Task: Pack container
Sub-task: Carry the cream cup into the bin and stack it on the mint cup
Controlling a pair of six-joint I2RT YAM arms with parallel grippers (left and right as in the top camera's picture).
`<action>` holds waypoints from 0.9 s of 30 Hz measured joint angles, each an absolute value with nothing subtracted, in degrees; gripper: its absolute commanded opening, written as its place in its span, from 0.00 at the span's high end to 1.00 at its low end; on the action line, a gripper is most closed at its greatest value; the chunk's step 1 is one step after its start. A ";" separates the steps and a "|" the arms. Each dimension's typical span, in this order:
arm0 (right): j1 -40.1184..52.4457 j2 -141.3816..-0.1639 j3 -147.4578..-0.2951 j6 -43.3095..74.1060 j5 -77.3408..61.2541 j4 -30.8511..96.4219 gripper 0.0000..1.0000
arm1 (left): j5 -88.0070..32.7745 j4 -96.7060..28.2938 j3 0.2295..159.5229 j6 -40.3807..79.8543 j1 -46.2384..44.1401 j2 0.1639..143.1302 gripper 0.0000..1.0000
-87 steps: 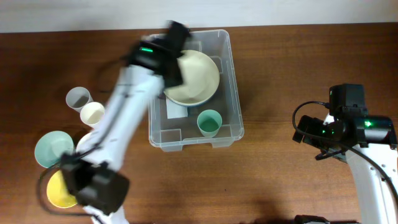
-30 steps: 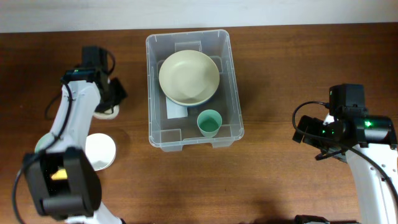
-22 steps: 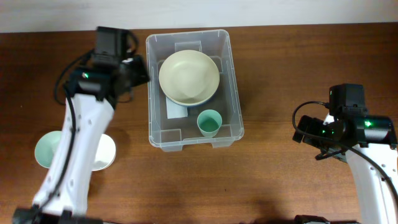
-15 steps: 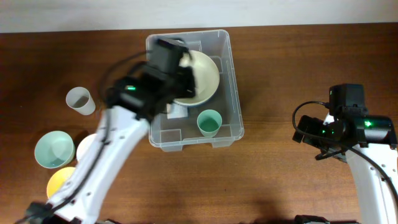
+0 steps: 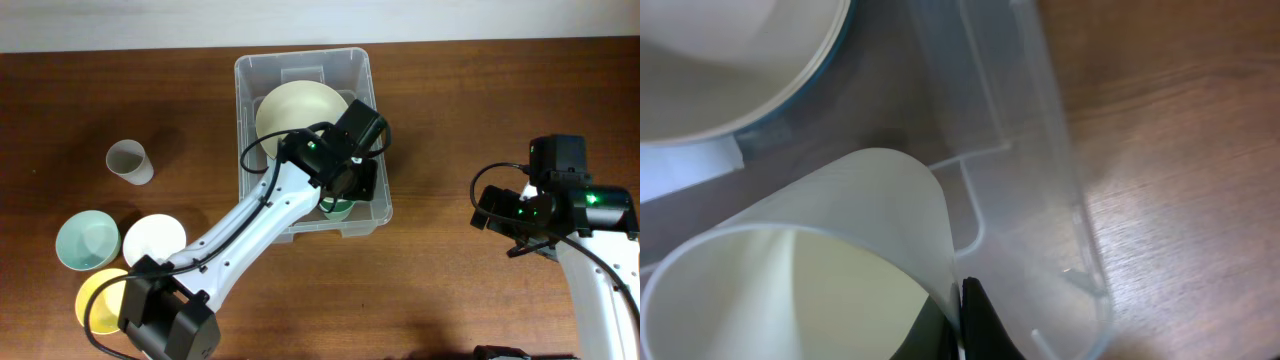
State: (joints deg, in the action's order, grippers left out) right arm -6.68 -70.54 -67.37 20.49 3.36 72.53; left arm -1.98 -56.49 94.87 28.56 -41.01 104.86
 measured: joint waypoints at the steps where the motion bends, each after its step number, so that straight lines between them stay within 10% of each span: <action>1: -6.68 -70.54 -67.37 20.47 3.36 72.55 0.01 | -2.00 -56.66 94.85 28.56 -41.01 104.88 0.99; 7: -6.68 -70.54 -67.37 20.53 3.36 72.53 0.01 | -2.00 -56.71 94.85 28.56 -40.97 104.88 0.98; 12: -6.68 -70.54 -67.37 20.51 3.36 72.53 0.01 | -2.17 -56.82 94.85 28.93 -40.97 104.88 0.52; 27: -6.68 -70.54 -67.37 20.47 3.36 72.58 0.01 | 3.33 -62.00 94.87 29.39 -38.70 104.88 0.57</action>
